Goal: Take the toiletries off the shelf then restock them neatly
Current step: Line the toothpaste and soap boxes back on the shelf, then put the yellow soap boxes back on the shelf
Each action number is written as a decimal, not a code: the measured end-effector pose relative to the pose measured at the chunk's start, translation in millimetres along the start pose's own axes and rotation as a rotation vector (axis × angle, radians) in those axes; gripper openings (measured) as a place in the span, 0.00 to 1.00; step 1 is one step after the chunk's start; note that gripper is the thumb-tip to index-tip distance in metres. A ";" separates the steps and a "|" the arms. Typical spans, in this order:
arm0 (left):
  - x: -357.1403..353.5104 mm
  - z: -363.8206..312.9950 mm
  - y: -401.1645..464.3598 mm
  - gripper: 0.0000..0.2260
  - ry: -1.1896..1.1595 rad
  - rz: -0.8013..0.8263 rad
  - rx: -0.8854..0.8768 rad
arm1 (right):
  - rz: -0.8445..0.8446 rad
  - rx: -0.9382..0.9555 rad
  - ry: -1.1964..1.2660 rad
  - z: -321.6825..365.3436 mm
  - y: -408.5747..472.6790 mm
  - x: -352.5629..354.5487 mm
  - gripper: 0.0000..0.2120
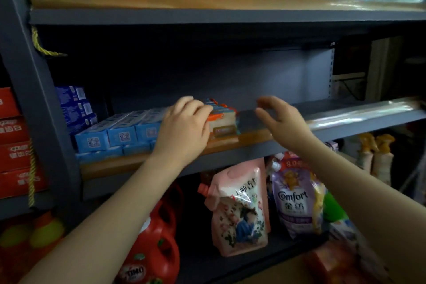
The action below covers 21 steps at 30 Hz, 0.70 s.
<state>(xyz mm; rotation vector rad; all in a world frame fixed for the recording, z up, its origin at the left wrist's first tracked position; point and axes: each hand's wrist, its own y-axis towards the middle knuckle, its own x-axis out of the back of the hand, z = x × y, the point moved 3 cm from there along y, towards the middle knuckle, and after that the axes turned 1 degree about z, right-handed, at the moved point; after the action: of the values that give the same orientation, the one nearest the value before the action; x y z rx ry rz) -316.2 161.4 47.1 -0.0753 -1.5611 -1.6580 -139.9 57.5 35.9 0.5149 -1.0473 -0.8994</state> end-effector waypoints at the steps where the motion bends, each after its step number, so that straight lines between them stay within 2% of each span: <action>1: 3.0 -13.0 -6.3 0.14 -0.083 -0.094 -0.069 | -0.006 0.012 -0.014 -7.3 -14.0 10.4 0.14; 3: 3.7 -44.6 -22.3 0.13 -0.251 -0.148 -0.186 | 0.092 0.028 -0.047 -27.2 -45.6 27.0 0.10; 5: -3.3 -77.7 -39.3 0.13 -0.371 -0.114 -0.271 | 0.233 0.015 -0.073 -52.6 -76.5 42.3 0.08; 9: -37.3 -140.6 -70.2 0.12 -0.472 0.058 -0.300 | 0.535 -0.057 -0.140 -105.3 -127.7 79.2 0.06; 14: -86.1 -215.8 -90.2 0.14 -0.506 0.289 -0.267 | 0.809 -0.137 -0.227 -174.1 -177.2 124.3 0.09; 15: -94.3 -229.2 -91.6 0.14 -0.500 0.315 -0.281 | 0.863 -0.143 -0.233 -185.4 -186.2 130.8 0.12; 18: -116.2 -260.4 -91.8 0.15 -0.508 0.386 -0.257 | 0.981 -0.073 -0.292 -215.6 -205.7 143.5 0.37; 19: -122.2 -268.2 -91.2 0.15 -0.522 0.412 -0.222 | 1.014 -0.047 -0.310 -225.8 -209.3 146.1 0.40; 21: -132.3 -282.6 -90.3 0.16 -0.550 0.456 -0.138 | 1.055 0.002 -0.309 -241.4 -210.1 150.1 0.39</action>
<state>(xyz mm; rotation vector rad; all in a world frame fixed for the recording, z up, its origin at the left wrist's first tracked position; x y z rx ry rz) -147.7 -21.2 -162.3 -0.9570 -1.6504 -1.4332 27.9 -194.1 -146.9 -0.2148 -1.3770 -0.0275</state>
